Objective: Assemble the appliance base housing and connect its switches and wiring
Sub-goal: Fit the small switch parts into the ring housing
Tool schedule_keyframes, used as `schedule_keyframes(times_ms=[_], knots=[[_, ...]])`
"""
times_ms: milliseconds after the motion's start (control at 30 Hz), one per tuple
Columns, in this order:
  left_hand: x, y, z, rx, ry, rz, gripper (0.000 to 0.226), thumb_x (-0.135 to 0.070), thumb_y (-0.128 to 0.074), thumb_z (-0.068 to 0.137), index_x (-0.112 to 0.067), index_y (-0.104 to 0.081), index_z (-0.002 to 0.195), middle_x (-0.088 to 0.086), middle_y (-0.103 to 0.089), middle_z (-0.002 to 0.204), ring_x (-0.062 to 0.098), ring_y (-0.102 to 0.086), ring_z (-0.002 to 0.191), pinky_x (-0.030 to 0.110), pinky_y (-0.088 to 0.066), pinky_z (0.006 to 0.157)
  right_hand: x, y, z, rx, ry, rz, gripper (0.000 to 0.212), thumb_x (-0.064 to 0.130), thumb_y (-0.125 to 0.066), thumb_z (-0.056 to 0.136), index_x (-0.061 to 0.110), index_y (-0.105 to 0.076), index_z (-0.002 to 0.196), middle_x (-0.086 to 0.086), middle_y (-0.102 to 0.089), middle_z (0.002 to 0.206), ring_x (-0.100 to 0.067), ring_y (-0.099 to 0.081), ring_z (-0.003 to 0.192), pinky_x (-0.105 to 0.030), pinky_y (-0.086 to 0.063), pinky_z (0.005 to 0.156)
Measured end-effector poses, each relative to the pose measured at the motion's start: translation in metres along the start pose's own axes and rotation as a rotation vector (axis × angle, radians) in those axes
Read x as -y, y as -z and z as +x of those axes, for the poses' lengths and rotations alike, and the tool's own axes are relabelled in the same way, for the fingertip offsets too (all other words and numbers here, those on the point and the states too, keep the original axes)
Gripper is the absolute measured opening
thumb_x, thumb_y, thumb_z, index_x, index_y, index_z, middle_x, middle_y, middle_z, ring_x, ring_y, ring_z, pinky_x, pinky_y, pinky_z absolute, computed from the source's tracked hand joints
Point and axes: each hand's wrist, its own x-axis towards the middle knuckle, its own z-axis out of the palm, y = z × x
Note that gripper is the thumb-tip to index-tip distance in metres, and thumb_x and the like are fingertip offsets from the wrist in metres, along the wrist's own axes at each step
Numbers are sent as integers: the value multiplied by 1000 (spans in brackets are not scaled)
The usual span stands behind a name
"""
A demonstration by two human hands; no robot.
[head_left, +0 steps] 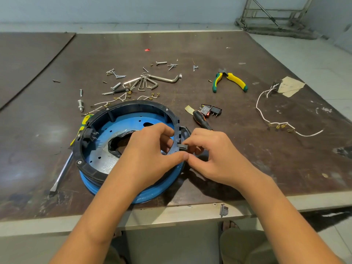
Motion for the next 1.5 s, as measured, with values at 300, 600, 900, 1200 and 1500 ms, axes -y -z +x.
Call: schedule_keyframes(times_ms=[300,600,900,1200,1500], knots=[[2,0,0,25,4,25,61,-53,-77,71,-28,-58,124,-18,-61,102,-2,-58,94,14,-48,79,-3,2,-1,-147,-80,177,9,9,-75,87,15,-77,94,13,-70,84,-3,-67,82,-14,-50,75],[0,-5,-2,42,-21,72,46,-49,-75,77,-29,-58,115,-17,-60,106,2,-57,97,12,-42,77,2,-11,5,-218,-174,250,17,12,-79,84,22,-65,83,16,-62,74,2,-60,71,-8,-43,64],[-1,-6,-1,7,30,59,48,-52,-70,81,-27,-54,118,-14,-63,107,4,-59,95,32,-54,86,-25,2,17,-268,-265,24,19,8,-63,93,15,-70,109,6,-68,106,-9,-60,100,-25,-48,89],[-2,-8,-5,-25,20,121,51,-56,-63,84,-28,-50,125,-14,-62,95,7,-60,90,37,-55,82,-84,18,32,93,-610,-302,70,-6,-40,91,12,-27,157,-2,-10,168,-25,-3,155,-42,-15,124],[-4,-6,-6,-11,20,127,52,-57,-62,85,-29,-48,127,-11,-64,98,8,-60,92,38,-56,83,-86,23,26,-235,-651,-336,25,21,-69,92,22,-70,117,-5,-66,117,-26,-58,113,-43,-50,97]])
